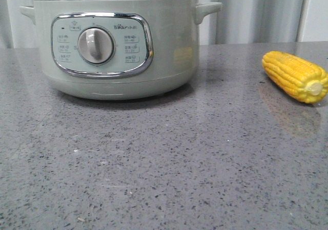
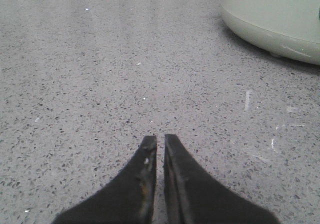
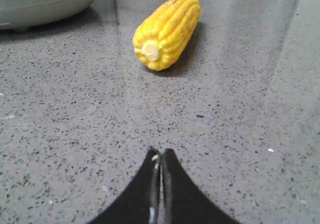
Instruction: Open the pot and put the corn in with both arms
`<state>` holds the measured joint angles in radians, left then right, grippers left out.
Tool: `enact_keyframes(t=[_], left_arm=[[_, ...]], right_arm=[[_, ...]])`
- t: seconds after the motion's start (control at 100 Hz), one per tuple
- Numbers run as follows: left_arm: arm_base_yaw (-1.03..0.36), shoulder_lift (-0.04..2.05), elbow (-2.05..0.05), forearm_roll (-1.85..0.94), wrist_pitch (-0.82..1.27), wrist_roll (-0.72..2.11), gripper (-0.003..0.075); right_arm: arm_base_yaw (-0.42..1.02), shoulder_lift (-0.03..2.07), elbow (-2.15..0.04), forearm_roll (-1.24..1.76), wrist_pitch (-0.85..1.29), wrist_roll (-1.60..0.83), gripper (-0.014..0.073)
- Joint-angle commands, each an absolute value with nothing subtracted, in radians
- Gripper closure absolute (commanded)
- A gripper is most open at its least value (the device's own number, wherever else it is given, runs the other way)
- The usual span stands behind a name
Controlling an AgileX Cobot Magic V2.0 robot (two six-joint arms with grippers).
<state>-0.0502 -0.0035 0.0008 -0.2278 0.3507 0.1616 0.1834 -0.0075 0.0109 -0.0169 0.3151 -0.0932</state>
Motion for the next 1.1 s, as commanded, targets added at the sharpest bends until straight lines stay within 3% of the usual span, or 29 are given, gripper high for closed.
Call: enact_keyframes(t=[0.0, 1.09], left_arm=[[-0.049, -0.004, 0.007, -0.232, 0.335, 0.156, 0.0741], [-0.049, -0.004, 0.007, -0.217, 0.306, 0.157, 0.0741]], right_arm=[[0.176, -0.032, 0.030, -0.034, 0.298, -0.093, 0.0667], [0.176, -0.032, 0.030, -0.040, 0.221, -0.093, 0.0667]])
